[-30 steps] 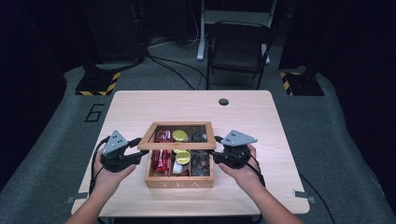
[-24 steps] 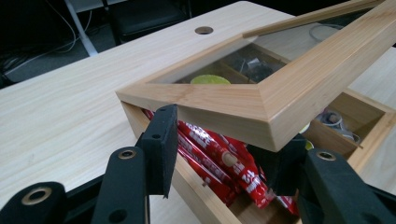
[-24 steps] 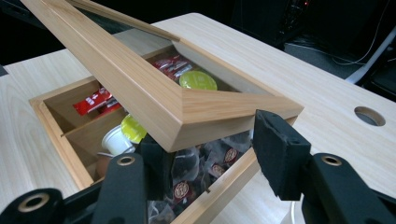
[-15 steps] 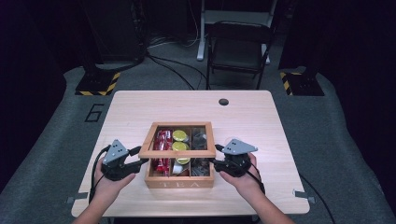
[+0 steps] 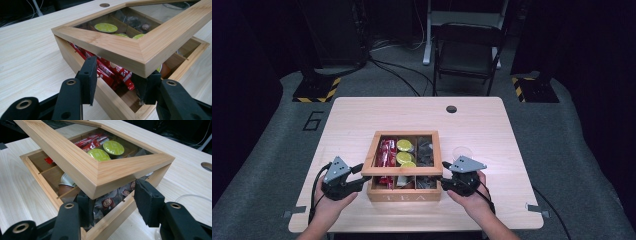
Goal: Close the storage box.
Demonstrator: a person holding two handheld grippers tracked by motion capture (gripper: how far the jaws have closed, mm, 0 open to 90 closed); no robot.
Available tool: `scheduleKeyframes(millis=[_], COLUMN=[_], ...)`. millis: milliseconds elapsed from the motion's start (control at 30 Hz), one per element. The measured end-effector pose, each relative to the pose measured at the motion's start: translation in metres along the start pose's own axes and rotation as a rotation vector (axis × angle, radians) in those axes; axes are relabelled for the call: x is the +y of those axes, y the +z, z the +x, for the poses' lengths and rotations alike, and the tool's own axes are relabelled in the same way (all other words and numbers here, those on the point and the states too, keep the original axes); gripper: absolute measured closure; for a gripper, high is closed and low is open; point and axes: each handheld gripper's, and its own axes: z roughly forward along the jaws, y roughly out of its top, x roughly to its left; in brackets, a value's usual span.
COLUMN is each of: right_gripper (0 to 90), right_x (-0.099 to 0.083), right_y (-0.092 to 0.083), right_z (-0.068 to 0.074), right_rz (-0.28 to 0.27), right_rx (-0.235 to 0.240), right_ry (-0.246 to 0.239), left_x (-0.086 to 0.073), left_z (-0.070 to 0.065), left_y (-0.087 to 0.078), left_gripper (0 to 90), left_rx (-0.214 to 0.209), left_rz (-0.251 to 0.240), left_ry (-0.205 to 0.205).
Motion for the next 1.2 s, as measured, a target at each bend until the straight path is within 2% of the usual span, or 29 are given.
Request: scheduleKeyframes(millis=[233,433,633,667,733,800,1100,1200], right_gripper=[51.7,51.7,51.3,51.2,51.1,51.1,49.4,49.2], right_x=[-0.007,-0.011,-0.016,-0.017,-0.018,-0.019,-0.023,-0.024], right_y=[0.002,0.004,0.005,0.006,0.006,0.006,0.006,0.007], right_z=[0.003,0.005,0.006,0.007,0.006,0.008,0.009,0.009], right_rz=[0.002,0.002,-0.003,0.0,0.005,0.002,0.02,0.022], right_rx=[0.001,0.006,0.026,0.027,0.037,0.033,0.045,0.049], right_ry=[0.008,0.003,-0.004,0.007,-0.009,0.009,-0.007,-0.016], left_x=[-0.008,-0.014,-0.019,-0.019,-0.02,-0.021,-0.026,-0.027], left_z=[0.0,0.002,0.002,0.002,0.002,0.002,0.0,0.0], left_y=[0.001,0.001,0.003,0.003,0.003,0.003,0.007,0.007], left_gripper=[55.2,54.9,55.2,55.2,55.2,55.0,55.8,56.2], left_rx=[-0.006,0.009,0.0,-0.003,-0.003,-0.001,-0.011,-0.015], left_rz=[0.003,-0.005,0.01,0.017,0.018,0.023,0.049,0.056], left_ry=[-0.016,-0.033,-0.033,-0.035,-0.033,-0.031,-0.029,-0.04])
